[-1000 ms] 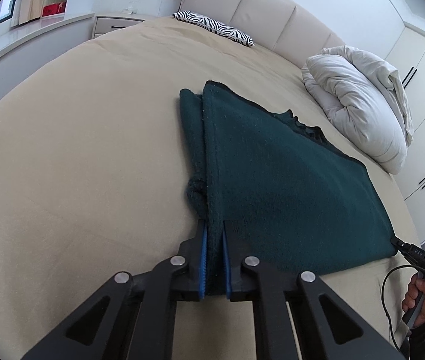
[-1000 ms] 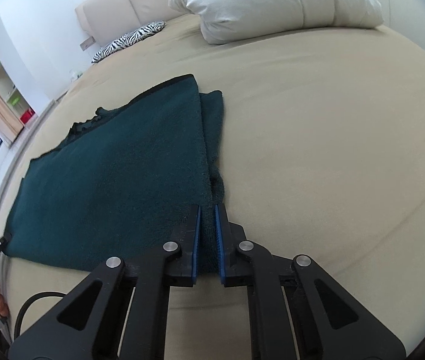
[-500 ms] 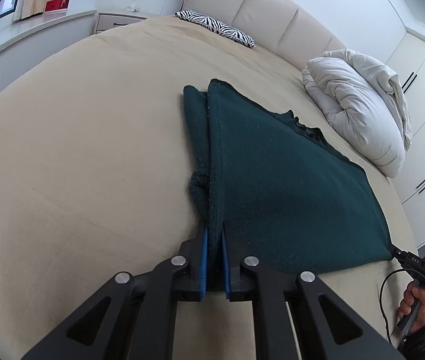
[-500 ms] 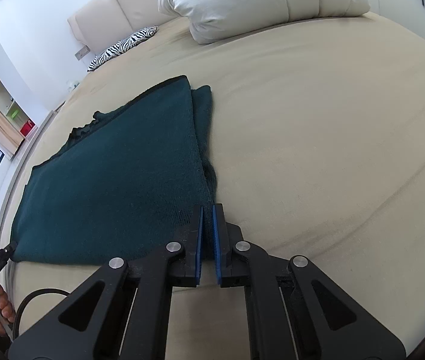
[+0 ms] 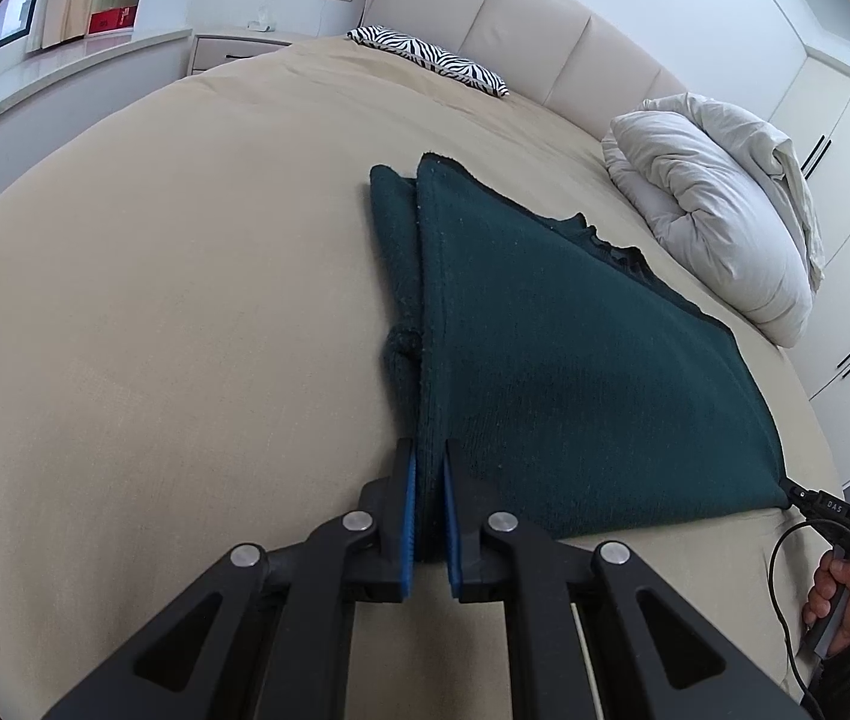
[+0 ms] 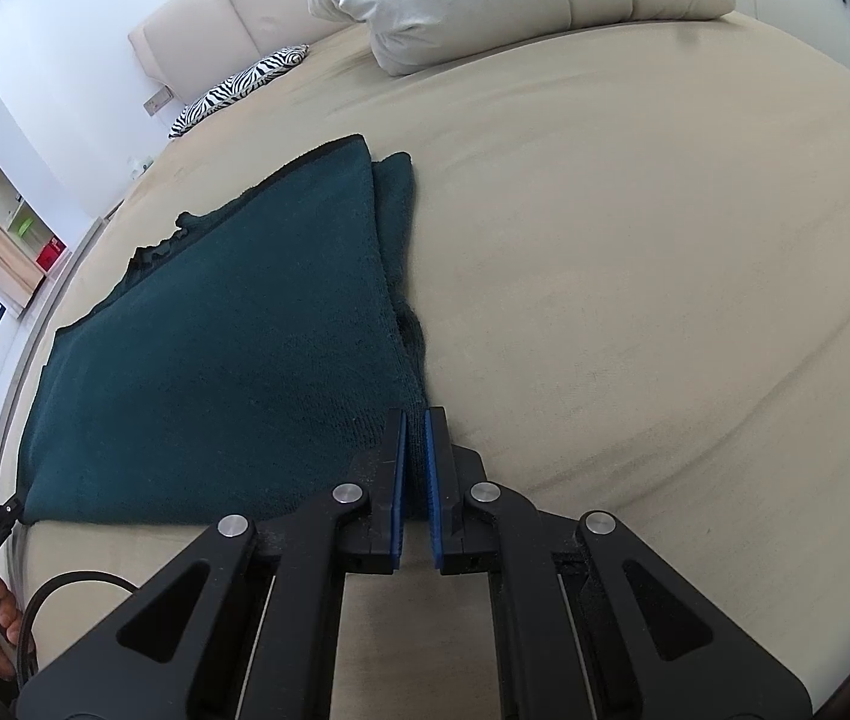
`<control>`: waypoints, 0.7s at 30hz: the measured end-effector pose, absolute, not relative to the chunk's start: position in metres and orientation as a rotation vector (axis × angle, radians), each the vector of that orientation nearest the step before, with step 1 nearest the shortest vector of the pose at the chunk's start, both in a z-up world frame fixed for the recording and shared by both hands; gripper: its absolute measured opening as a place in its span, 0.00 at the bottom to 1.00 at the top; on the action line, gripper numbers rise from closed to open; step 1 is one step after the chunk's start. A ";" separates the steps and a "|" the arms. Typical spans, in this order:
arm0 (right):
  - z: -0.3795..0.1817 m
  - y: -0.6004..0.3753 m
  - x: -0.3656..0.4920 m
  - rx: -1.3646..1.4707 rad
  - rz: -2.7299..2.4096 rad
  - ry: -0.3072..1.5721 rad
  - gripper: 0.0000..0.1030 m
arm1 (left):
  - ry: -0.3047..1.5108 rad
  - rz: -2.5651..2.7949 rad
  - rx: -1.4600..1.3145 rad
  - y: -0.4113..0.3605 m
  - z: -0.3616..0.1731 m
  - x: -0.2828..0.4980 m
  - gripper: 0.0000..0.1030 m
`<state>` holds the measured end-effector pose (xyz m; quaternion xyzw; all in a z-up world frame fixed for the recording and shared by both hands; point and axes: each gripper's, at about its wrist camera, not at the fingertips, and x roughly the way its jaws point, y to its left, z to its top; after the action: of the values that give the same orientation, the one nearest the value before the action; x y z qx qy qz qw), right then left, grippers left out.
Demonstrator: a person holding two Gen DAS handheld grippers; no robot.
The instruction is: Fold small clothes
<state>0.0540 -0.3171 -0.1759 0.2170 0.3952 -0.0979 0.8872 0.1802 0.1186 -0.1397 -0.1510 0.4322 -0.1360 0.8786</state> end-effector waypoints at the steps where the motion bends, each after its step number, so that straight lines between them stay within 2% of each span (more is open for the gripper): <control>1: -0.176 -0.317 0.054 0.452 -0.203 0.821 0.04 | 0.898 -0.282 -0.312 0.118 -0.139 0.180 0.08; 12: -0.180 -0.319 0.054 0.462 -0.199 0.822 0.05 | 0.889 -0.260 -0.333 0.121 -0.143 0.174 0.08; 16: -0.185 -0.326 0.056 0.506 -0.166 0.843 0.05 | 0.899 -0.256 -0.331 0.121 -0.140 0.176 0.13; 18: -0.180 -0.329 0.055 0.524 -0.160 0.858 0.10 | 0.898 -0.248 -0.321 0.120 -0.132 0.173 0.21; 21: -0.166 -0.329 0.046 0.524 -0.178 0.845 0.17 | 0.865 -0.234 -0.322 0.120 -0.118 0.168 0.27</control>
<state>0.0463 -0.3290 -0.1658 0.2510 0.4047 -0.0854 0.8752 0.1680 0.1202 -0.1180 -0.1551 0.4161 -0.1124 0.8889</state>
